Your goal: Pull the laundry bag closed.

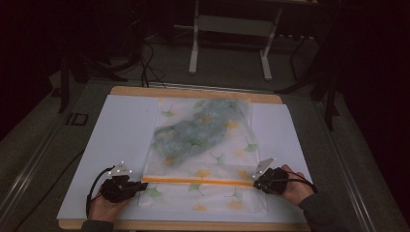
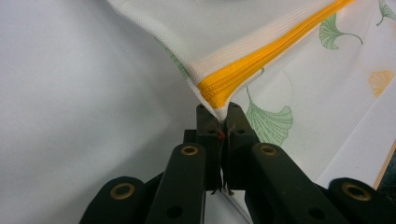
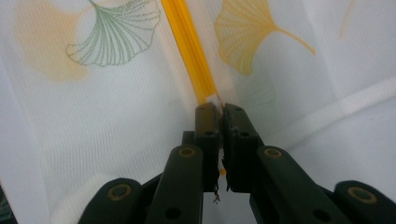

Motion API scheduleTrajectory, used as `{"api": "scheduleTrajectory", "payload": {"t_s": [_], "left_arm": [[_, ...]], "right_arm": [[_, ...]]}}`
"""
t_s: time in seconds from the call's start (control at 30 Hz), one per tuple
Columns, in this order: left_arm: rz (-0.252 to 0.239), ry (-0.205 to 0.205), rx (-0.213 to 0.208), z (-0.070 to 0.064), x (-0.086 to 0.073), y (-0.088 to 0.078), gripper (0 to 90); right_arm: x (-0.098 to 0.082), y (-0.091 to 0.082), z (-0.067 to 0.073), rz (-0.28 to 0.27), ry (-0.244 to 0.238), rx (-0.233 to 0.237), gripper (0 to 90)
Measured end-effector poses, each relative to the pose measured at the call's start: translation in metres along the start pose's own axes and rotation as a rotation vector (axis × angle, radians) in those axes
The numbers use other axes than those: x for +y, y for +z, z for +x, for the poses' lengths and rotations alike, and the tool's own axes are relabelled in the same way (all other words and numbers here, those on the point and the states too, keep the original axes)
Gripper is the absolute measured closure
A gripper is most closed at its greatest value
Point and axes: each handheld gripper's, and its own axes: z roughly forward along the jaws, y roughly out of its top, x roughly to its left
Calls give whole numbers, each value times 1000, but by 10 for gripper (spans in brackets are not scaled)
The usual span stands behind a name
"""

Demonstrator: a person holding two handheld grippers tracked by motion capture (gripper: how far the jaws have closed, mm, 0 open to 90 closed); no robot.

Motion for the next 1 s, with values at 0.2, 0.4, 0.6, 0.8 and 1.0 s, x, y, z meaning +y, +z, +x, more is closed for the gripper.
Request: {"api": "scheduleTrajectory", "payload": {"t_s": [0.2, 0.4, 0.6, 0.8, 1.0], "left_arm": [[4, -2, -4, 0, 0, 1, 875], [5, -2, -7, 1, 0, 0, 875], [5, 2, -5, 0, -2, 1, 854], [-18, -19, -1, 4, -7, -8, 763], [-48, -37, -1, 9, -11, -19, 697]], "right_arm": [[-4, -2, -2, -14, 11, 11, 853], [-8, -6, -3, -18, 17, 15, 854], [-10, -4, -5, -35, 33, 28, 837], [-13, 0, -4, -96, 57, 70, 680], [-16, -1, -7, -170, 121, 69, 592]]}}
